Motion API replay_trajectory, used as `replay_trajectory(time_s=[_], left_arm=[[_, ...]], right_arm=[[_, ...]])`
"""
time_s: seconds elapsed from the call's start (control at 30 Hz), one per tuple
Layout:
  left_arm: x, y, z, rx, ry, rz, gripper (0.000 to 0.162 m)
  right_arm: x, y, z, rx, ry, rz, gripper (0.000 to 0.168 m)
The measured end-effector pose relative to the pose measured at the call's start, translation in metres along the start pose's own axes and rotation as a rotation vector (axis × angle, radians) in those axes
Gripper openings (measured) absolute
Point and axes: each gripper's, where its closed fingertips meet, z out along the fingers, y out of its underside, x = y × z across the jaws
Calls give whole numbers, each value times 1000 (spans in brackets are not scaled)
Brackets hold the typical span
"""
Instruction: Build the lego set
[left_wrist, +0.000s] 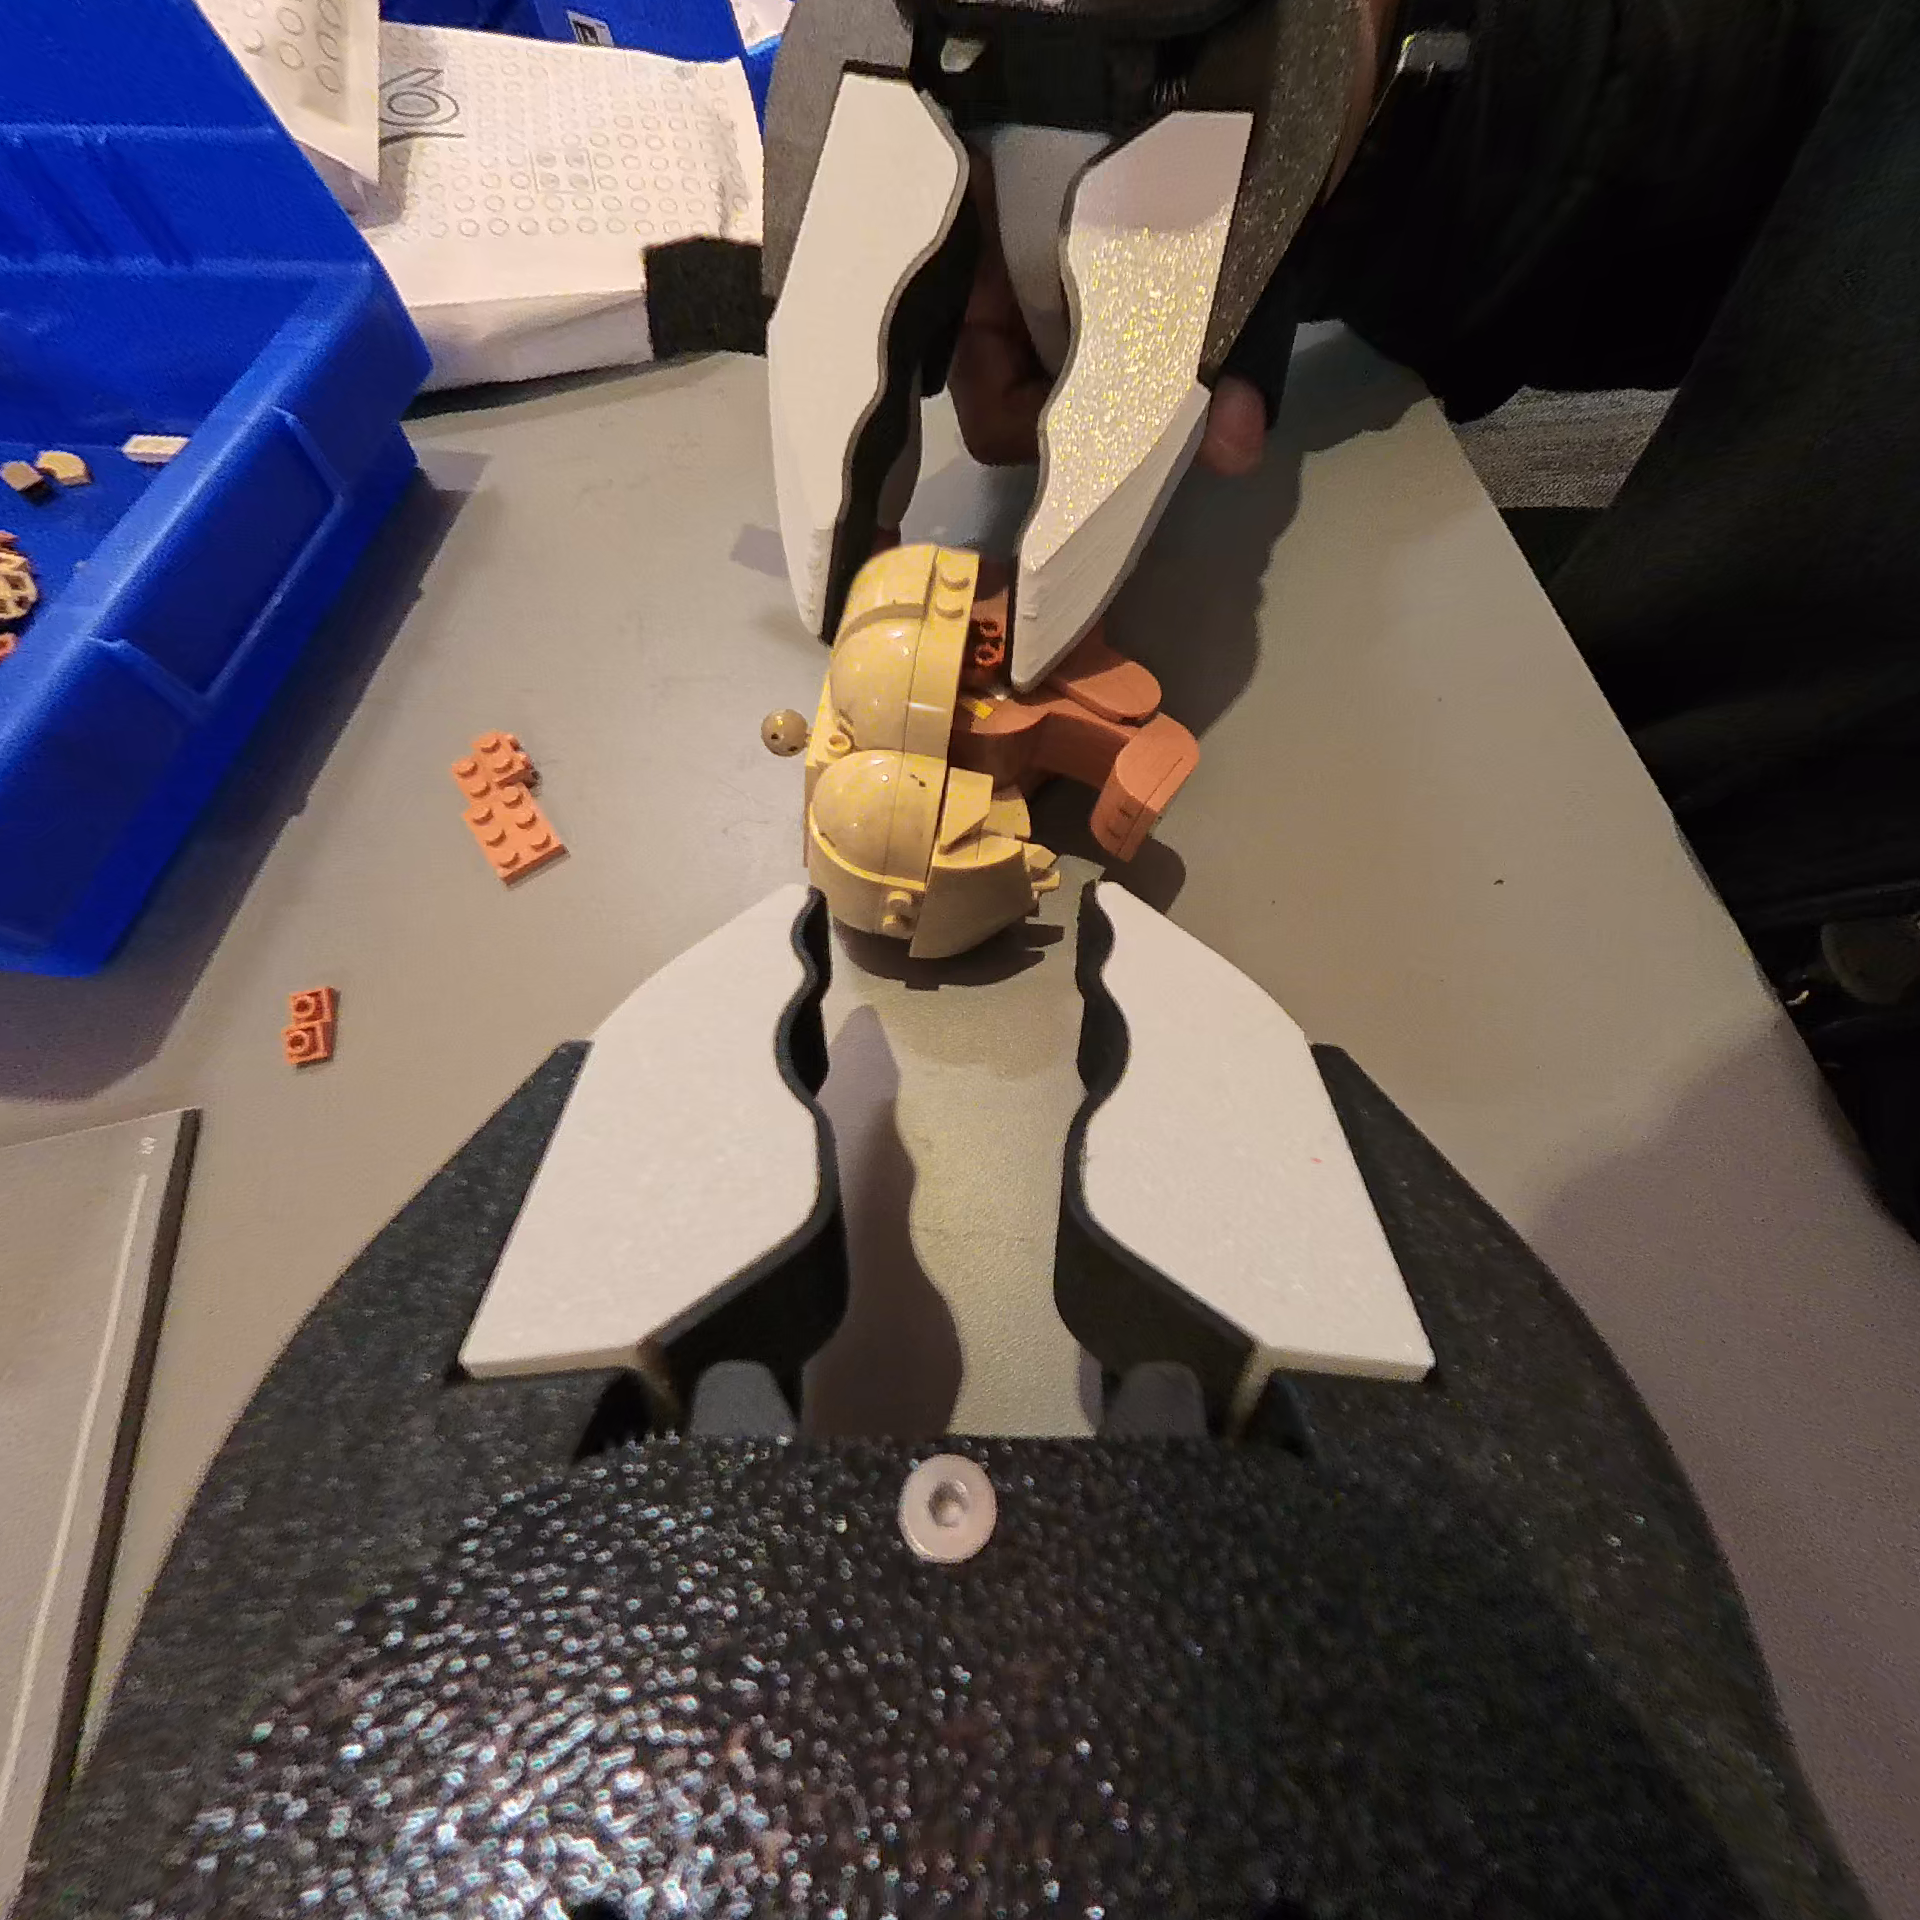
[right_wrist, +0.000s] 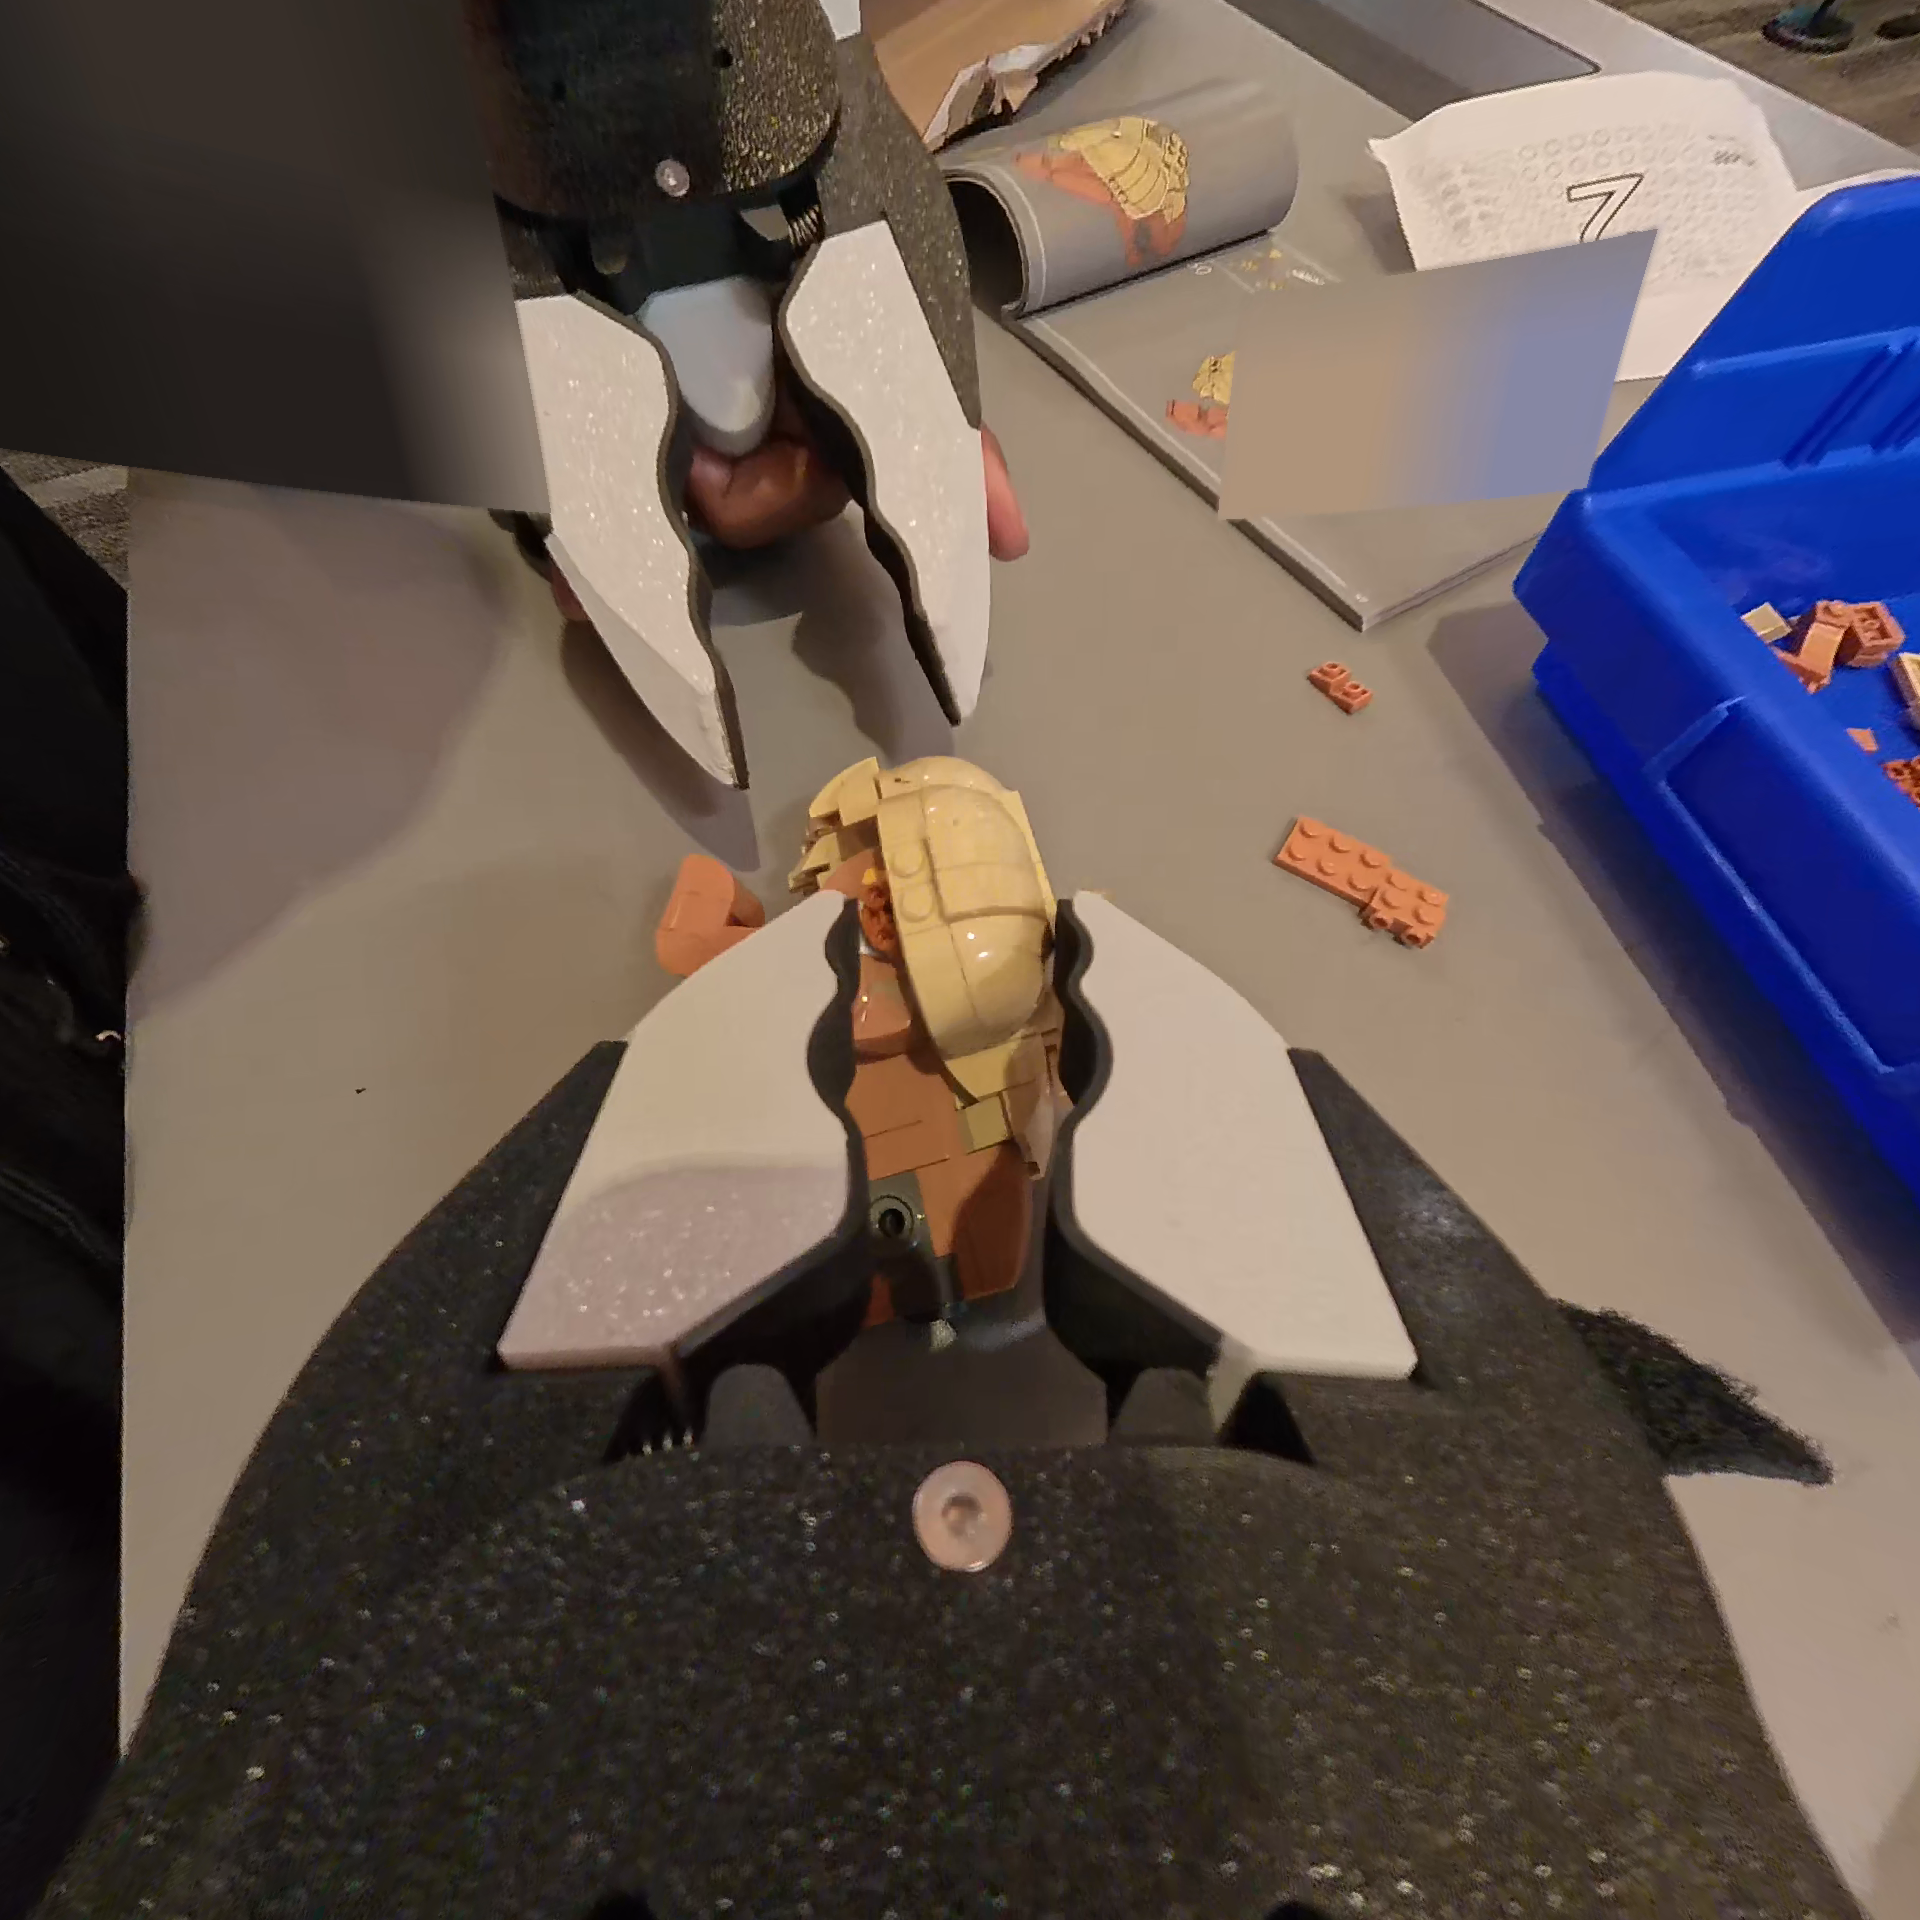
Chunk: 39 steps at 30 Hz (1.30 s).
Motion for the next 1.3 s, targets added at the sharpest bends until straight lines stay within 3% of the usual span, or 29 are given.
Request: replay_trajectory(time_s=[0.47,0.8,1.03,1.3], left_arm=[[0,-8,-3,54,10,-29,44],[0,-44,0,213,15,-55,41],[-9,-54,17,205,-17,-82,21],[-8,-46,24,142,-37,-51,10]], right_arm=[[-1,1,-1,7,-8,1,35],[-1,0,1,14,-31,-1,35],[-1,0,1,25,-41,1,36],[-1,-1,3,39,-51,-6,36]])
